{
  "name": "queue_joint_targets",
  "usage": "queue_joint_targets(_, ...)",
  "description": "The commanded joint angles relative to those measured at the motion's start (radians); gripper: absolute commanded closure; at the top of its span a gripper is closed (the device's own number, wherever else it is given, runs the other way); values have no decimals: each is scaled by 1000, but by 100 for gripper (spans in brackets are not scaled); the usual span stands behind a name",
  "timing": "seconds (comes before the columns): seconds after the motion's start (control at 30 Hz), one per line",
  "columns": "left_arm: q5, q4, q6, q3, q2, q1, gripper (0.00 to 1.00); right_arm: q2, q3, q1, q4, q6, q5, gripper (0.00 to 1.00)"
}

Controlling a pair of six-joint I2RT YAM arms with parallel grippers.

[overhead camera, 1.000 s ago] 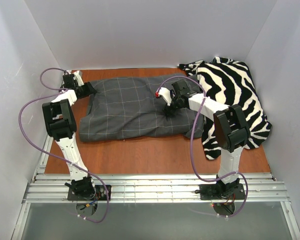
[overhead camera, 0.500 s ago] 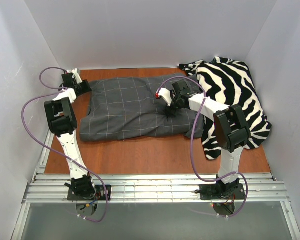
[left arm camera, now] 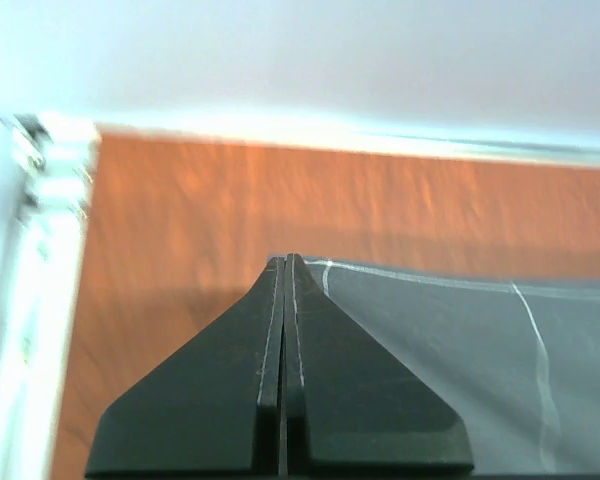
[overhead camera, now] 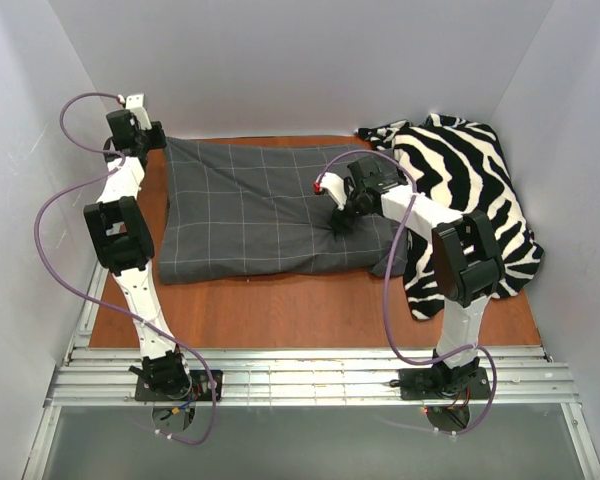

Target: Put the pillow into the pillowcase

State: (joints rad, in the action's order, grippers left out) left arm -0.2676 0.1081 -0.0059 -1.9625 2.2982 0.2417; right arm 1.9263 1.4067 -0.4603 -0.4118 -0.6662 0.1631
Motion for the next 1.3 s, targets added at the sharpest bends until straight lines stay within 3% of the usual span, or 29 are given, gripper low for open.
queue_joint_targets(0.0,188,24,107,-176,88,-4,100,-58,29,23,-174,31,-8,9)
queue_joint_targets(0.13,234,39,216,-242,155,-18,100,-156,58,23,-200,74,55,4)
queue_joint_targets(0.17,241,59,222,-255,162,-18,96,-197,64,25,-203,82,68,3)
queue_joint_targets(0.2,252,80,224,-304,179,-16,84,-214,72,25,-205,88,81,2)
queue_joint_targets(0.23,255,106,224,-326,179,-18,57,-226,74,23,-209,88,78,2)
queue_joint_targets(0.3,283,159,215,-325,144,-13,45,-248,71,26,-206,82,46,2)
queue_joint_targets(0.37,130,183,204,-209,6,1,38,-256,61,41,-203,74,24,2)
queue_joint_targets(0.43,12,232,227,-43,-174,2,37,-251,51,60,-202,77,13,2)
queue_joint_targets(0.47,-136,266,280,9,-228,-5,36,-245,45,64,-202,79,4,2)
queue_joint_targets(0.5,-169,330,294,128,-294,-16,35,-239,28,72,-202,76,-13,2)
queue_joint_targets(0.57,-269,408,348,229,-446,-39,34,-217,-1,81,-203,56,-62,2)
queue_joint_targets(0.7,-320,574,415,483,-609,-44,34,-222,-90,103,-205,25,-79,2)
queue_joint_targets(0.83,-227,584,474,791,-694,-38,34,-219,-152,101,-208,37,-45,1)
queue_joint_targets(0.9,-181,561,488,859,-674,-13,35,-213,-169,100,-219,54,-24,1)
queue_joint_targets(1.03,-131,475,491,896,-580,45,36,-185,-207,57,-213,100,33,1)
queue_joint_targets(1.17,-58,438,391,713,-415,64,37,-121,-167,25,-167,171,18,1)
queue_joint_targets(1.27,7,462,330,489,-298,77,37,-49,-43,40,-156,189,-49,1)
